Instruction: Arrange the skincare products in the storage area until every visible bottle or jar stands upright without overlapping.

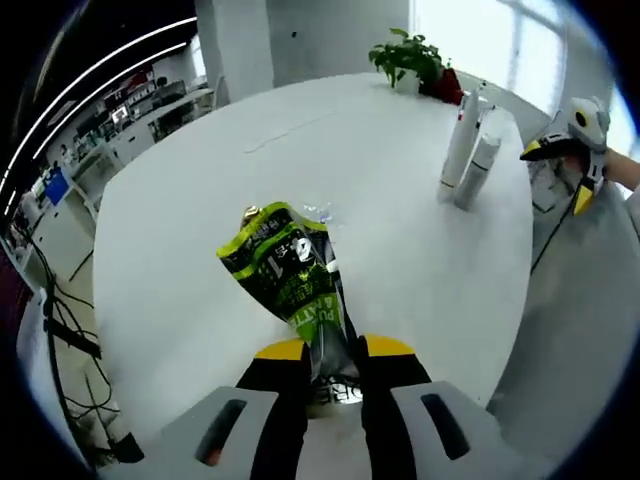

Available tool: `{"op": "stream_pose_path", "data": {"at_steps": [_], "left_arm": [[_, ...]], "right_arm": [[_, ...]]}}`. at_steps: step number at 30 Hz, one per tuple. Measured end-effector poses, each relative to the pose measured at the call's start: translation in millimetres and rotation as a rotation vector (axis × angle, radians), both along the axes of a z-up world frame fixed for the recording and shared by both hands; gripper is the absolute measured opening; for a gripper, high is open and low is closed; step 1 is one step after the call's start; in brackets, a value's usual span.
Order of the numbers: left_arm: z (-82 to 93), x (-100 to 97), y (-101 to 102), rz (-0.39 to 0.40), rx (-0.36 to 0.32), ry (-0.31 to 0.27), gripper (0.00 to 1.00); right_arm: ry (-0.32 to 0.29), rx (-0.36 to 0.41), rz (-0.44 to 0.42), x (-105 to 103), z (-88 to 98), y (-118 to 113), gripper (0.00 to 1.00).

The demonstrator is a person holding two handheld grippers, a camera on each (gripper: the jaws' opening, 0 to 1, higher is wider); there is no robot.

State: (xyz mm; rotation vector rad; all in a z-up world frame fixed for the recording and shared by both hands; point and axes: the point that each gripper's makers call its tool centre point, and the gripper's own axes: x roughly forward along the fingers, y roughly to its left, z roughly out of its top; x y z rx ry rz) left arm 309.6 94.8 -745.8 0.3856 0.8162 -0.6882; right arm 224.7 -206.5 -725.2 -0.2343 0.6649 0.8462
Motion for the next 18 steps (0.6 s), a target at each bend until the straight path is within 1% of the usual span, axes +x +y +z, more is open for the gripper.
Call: {"op": "stream_pose_path", "data": {"at_steps": [4, 5, 8, 10, 12, 15, 17, 18], "left_arm": [[13.5, -14.2, -16.3, -0.089, 0.008, -0.015, 0.2], [13.9, -15.2, -17.5, -0.102, 0.003, -0.017, 0.2], [24.3, -26.5, -32.0, -0.148, -0.013, -0.018, 0.19], [27.8, -32.1, -37.9, -0.19, -0.003, -0.025, 0.19], [29.3, -37.4, -41.9, -0.223, 0.012, -0.028, 0.19], [33.6, -44.4, -48.5, -0.276, 0.012, -0.032, 0.19], [40.0, -55.6, -60.7, -0.325, 0.004, -0.033, 0.19], [41.7, -59.1, -64.0, -0.347, 0.004, -0.035, 0.19]], "right_arm": [[-0.008, 0.031, 0.042, -3.7, 8.3, 10.9, 0.76], [-0.012, 0.036, 0.053, -4.9, 10.3, 13.4, 0.75], [-0.018, 0.076, 0.109, -11.1, 17.4, 25.1, 0.7], [-0.022, 0.1, 0.135, -14.7, 24.2, 32.2, 0.67], [-0.018, 0.148, 0.142, -15.0, 31.4, 40.1, 0.65], [-0.02, 0.168, 0.163, -14.1, 36.6, 48.1, 0.63], [-0.024, 0.173, 0.181, -12.0, 39.7, 55.3, 0.61], [-0.02, 0.187, 0.196, -11.9, 42.5, 60.7, 0.6]]}}
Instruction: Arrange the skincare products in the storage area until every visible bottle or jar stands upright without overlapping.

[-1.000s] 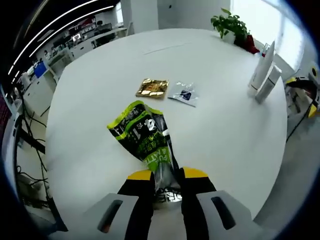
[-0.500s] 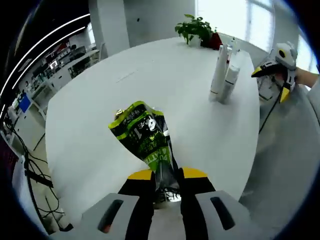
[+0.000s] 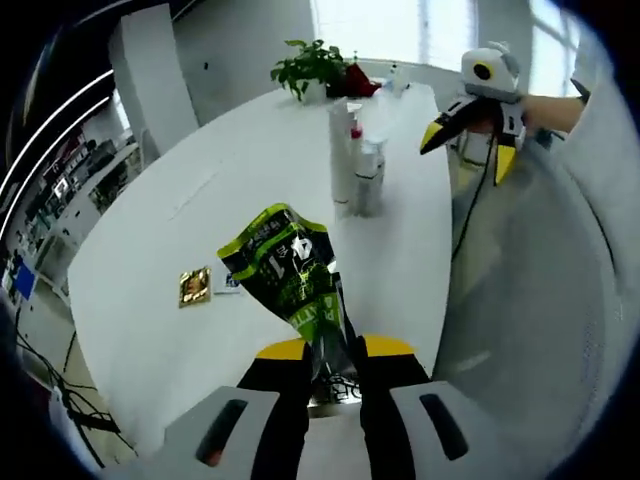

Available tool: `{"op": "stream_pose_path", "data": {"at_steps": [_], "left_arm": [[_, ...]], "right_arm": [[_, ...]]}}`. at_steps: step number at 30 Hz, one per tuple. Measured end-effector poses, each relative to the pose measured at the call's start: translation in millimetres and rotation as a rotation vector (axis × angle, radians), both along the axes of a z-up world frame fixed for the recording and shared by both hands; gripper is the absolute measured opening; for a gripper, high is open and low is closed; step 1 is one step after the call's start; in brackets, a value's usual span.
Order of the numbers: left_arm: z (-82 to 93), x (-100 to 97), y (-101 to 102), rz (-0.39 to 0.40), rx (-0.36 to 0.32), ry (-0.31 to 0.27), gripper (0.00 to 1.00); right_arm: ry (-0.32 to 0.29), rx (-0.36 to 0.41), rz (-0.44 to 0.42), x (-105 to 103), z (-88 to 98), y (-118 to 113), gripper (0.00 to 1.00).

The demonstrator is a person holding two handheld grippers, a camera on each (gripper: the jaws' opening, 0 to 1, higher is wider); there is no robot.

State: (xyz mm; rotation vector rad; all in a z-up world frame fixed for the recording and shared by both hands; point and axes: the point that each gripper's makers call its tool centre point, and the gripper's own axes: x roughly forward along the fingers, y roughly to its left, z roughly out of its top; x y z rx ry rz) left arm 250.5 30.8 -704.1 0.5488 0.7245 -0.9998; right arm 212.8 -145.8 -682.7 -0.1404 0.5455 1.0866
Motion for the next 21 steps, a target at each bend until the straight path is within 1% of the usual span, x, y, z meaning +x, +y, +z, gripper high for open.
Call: {"op": "stream_pose_path", "data": {"at_steps": [1, 3, 5, 7, 10, 11, 13, 17, 19, 21], "left_arm": [[3.9, -7.4, -7.5, -0.041, 0.003, -0.002, 0.19], [4.0, -12.0, -8.1, -0.086, 0.007, 0.003, 0.19], [10.2, -21.0, -17.0, -0.134, 0.004, 0.0, 0.19], [16.6, -27.9, -22.7, -0.162, 0.0, 0.001, 0.19], [26.0, -38.0, -28.8, -0.204, -0.003, 0.007, 0.19], [28.5, -40.7, -30.2, -0.216, -0.004, 0.009, 0.19], [34.2, -46.7, -32.4, -0.243, -0.006, 0.013, 0.19], [41.9, -56.6, -35.2, -0.287, -0.006, 0.015, 0.19], [46.6, -62.8, -37.4, -0.311, -0.016, 0.02, 0.19], [50.2, -66.7, -39.9, -0.324, -0.029, 0.023, 0.19]], "right_arm": [[0.005, 0.017, 0.014, 0.0, 2.4, 4.8, 0.6], [0.017, 0.056, 0.033, 1.9, 7.1, 14.0, 0.58], [0.036, 0.089, 0.05, 3.5, 10.4, 21.5, 0.57], [0.043, 0.112, 0.058, 5.6, 13.5, 27.8, 0.55], [0.049, 0.154, 0.063, 5.7, 19.1, 37.6, 0.5], [0.057, 0.177, 0.069, 4.1, 21.6, 42.8, 0.5], [0.069, 0.198, 0.07, 3.5, 23.2, 47.7, 0.51], [0.087, 0.234, 0.098, -0.8, 26.8, 56.7, 0.48], [0.106, 0.263, 0.14, -7.7, 30.3, 63.3, 0.44], [0.127, 0.29, 0.163, -12.0, 33.4, 67.6, 0.4]]}}
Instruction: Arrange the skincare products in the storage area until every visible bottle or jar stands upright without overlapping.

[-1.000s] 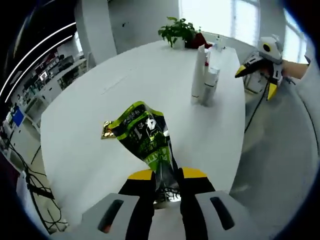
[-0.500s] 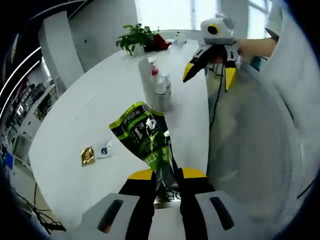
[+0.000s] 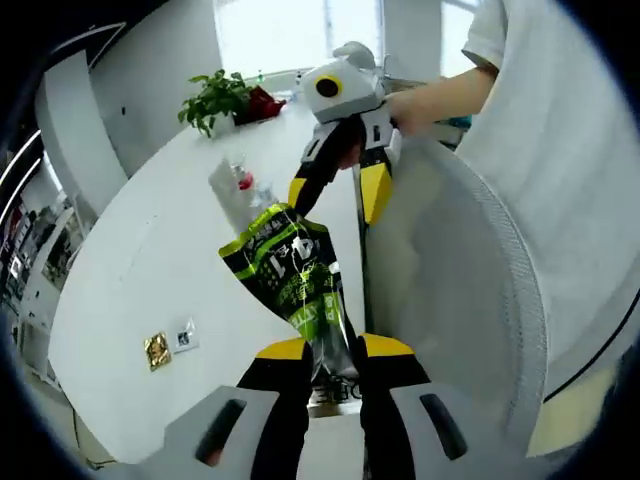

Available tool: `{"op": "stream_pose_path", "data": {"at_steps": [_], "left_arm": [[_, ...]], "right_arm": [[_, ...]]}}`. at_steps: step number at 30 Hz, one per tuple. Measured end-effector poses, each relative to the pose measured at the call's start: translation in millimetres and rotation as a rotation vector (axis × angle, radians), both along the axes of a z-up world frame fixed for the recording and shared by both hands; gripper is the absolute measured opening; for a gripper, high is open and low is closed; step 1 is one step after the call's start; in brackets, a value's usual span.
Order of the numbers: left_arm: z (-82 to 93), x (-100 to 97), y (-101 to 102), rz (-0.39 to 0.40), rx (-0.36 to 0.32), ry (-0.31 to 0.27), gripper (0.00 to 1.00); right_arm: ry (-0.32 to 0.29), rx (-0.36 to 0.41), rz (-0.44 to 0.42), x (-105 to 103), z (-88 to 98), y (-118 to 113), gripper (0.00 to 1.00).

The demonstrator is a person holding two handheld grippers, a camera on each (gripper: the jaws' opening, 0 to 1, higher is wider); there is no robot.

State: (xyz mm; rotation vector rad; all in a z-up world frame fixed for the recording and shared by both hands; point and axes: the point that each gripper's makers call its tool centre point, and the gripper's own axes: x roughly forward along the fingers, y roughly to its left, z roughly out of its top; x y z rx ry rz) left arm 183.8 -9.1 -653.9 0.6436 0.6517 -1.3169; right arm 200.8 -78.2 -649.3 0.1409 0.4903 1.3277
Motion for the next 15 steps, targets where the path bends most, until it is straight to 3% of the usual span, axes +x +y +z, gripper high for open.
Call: {"op": "stream_pose_path", "data": {"at_steps": [8, 11, 15], "left_arm": [[13.6, -14.5, -14.2, -0.044, -0.044, 0.014, 0.19], [15.9, -20.5, -19.7, -0.071, -0.052, 0.021, 0.2], [15.4, -13.5, -16.7, -0.053, -0.063, 0.008, 0.21]], "right_arm": [[0.044, 0.123, 0.05, -8.9, 21.4, 16.6, 0.26], [0.041, 0.172, 0.058, -10.4, 30.0, 17.9, 0.14], [0.044, 0.216, 0.048, -18.5, 36.6, 17.4, 0.02]]}}
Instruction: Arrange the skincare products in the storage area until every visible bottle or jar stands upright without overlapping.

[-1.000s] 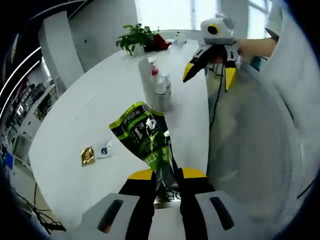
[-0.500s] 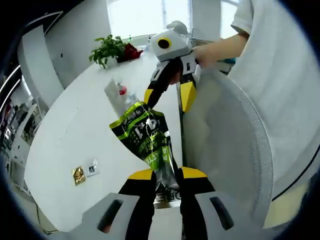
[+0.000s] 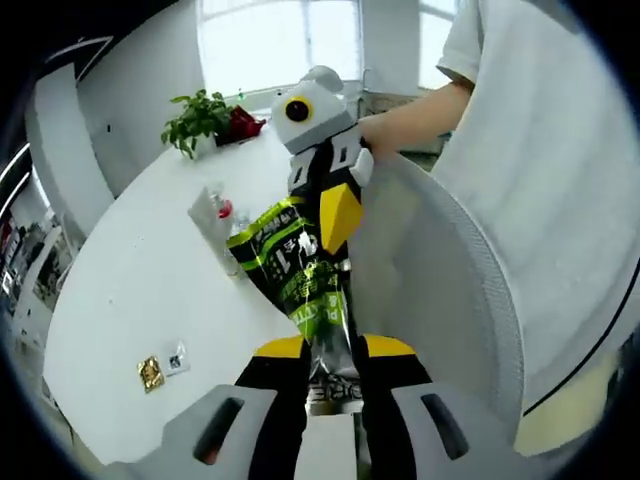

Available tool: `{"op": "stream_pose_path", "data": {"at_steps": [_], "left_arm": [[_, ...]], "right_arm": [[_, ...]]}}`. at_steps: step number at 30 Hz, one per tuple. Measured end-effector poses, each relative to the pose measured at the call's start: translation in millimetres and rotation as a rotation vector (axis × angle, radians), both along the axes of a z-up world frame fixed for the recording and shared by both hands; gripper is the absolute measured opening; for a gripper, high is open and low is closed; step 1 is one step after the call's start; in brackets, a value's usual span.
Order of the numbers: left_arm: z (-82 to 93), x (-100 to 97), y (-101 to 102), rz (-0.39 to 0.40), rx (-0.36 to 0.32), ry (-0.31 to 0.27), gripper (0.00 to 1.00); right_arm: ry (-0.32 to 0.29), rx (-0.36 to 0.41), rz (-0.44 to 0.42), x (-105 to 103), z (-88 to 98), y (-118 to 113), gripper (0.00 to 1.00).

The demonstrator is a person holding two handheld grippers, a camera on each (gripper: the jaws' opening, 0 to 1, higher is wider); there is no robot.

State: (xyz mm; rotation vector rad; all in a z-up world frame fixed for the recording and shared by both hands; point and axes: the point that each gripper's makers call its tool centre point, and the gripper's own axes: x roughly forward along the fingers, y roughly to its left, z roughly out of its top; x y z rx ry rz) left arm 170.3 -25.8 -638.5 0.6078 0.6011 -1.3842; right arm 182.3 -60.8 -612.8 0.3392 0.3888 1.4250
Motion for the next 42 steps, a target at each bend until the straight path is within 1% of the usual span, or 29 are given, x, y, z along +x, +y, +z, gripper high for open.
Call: {"op": "stream_pose_path", "data": {"at_steps": [1, 3, 4, 5, 7, 9, 10, 13, 14, 15, 17, 19, 20, 21, 22, 23, 24, 25, 27, 28, 29, 30, 31, 32, 33, 35, 38, 41, 42], "left_arm": [[0.6, -1.7, -2.3, 0.001, -0.014, 0.009, 0.22], [2.4, -0.2, -6.3, 0.017, -0.038, 0.003, 0.23], [4.0, 2.6, -9.0, 0.034, -0.062, -0.003, 0.24], [3.8, 3.5, -9.0, 0.044, -0.068, 0.004, 0.25], [6.3, 7.6, -12.4, 0.086, -0.112, 0.014, 0.3], [8.3, 12.9, -13.8, 0.124, -0.138, 0.015, 0.38], [9.8, 15.5, -14.8, 0.141, -0.155, 0.016, 0.41], [10.4, 29.1, -11.2, 0.228, -0.165, -0.008, 0.48], [9.2, 35.6, -7.6, 0.275, -0.165, -0.015, 0.51], [8.6, 40.0, -5.1, 0.303, -0.167, -0.024, 0.53], [7.2, 52.2, 3.6, 0.399, -0.18, -0.04, 0.56], [11.1, 58.8, 7.7, 0.488, -0.247, -0.02, 0.61], [17.7, 60.3, 2.6, 0.546, -0.314, -0.003, 0.63], [21.8, 60.1, 0.5, 0.578, -0.357, 0.014, 0.67], [25.8, 62.4, 3.0, 0.612, -0.406, 0.029, 0.69], [33.2, 66.2, 5.3, 0.65, -0.477, 0.026, 0.72], [38.4, 63.3, 1.5, 0.665, -0.522, 0.03, 0.74], [43.0, 65.4, 3.2, 0.714, -0.568, 0.026, 0.79], [44.8, 65.4, 6.1, 0.733, -0.606, 0.048, 0.85], [44.0, 63.8, 5.9, 0.749, -0.62, 0.073, 0.85], [45.5, 62.5, 4.9, 0.765, -0.653, 0.092, 0.84], [47.9, 62.3, 4.4, 0.771, -0.684, 0.096, 0.85], [51.6, 60.8, 2.4, 0.781, -0.734, 0.121, 0.87], [52.2, 58.5, 0.5, 0.784, -0.755, 0.147, 0.9], [54.8, 58.5, -0.7, 0.806, -0.796, 0.174, 0.93], [60.7, 56.7, -4.8, 0.829, -0.851, 0.203, 0.93], [67.4, 59.3, -7.4, 0.899, -0.948, 0.284, 0.92], [78.2, 61.7, -9.7, 0.936, -1.035, 0.324, 0.84], [80.2, 63.3, -8.5, 0.942, -1.053, 0.335, 0.82]], "right_arm": [[0.0, 0.006, -0.004, -1.8, 0.6, -1.5, 0.01], [0.027, 0.022, -0.029, -0.6, 2.6, -3.7, 0.01], [0.021, 0.022, -0.033, -1.0, 2.9, -4.7, 0.01], [0.021, 0.025, -0.038, -1.3, 3.9, -6.1, 0.01], [0.029, 0.032, -0.046, -0.4, 5.4, -7.3, 0.01], [0.03, 0.033, -0.06, 1.0, 5.2, -8.6, 0.01], [0.035, 0.043, -0.07, 2.6, 6.4, -9.4, 0.01], [0.04, 0.054, -0.108, 9.1, 6.7, -14.0, 0.01], [0.04, 0.054, -0.133, 13.4, 6.2, -16.7, 0.01], [0.04, 0.056, -0.145, 15.0, 6.3, -18.5, 0.01], [0.044, 0.068, -0.182, 20.5, 7.9, -23.6, 0.01], [0.044, 0.085, -0.229, 27.9, 10.4, -29.3, 0.01], [0.045, 0.093, -0.242, 29.9, 11.8, -31.2, 0.01], [0.042, 0.104, -0.272, 34.1, 14.2, -34.6, 0.01], [0.038, 0.112, -0.284, 35.8, 16.1, -36.2, 0.01], [0.046, 0.132, -0.308, 39.3, 19.3, -38.2, 0.01], [0.051, 0.147, -0.325, 41.8, 21.6, -39.6, 0.01], [0.058, 0.172, -0.337, 44.0, 25.4, -41.1, 0.01], [0.075, 0.218, -0.361, 47.4, 32.2, -42.8, 0.01], [0.075, 0.235, -0.36, 47.4, 35.1, -42.3, 0.01], [0.075, 0.245, -0.366, 48.0, 37.0, -42.1, 0.01], [0.077, 0.259, -0.373, 48.8, 39.7, -41.7, 0.01], [0.077, 0.267, -0.375, 48.8, 41.3, -41.1, 0.01], [0.078, 0.274, -0.381, 49.6, 42.8, -40.9, 0.01], [0.075, 0.284, -0.385, 50.0, 45.6, -40.0, 0.01], [0.076, 0.304, -0.386, 50.1, 49.9, -38.7, 0.01], [0.094, 0.368, -0.394, 49.3, 59.6, -35.4, 0.01], [0.099, 0.41, -0.406, 47.3, 62.8, -32.8, 0.01], [0.114, 0.43, -0.414, 46.9, 63.1, -31.7, 0.01]]}}
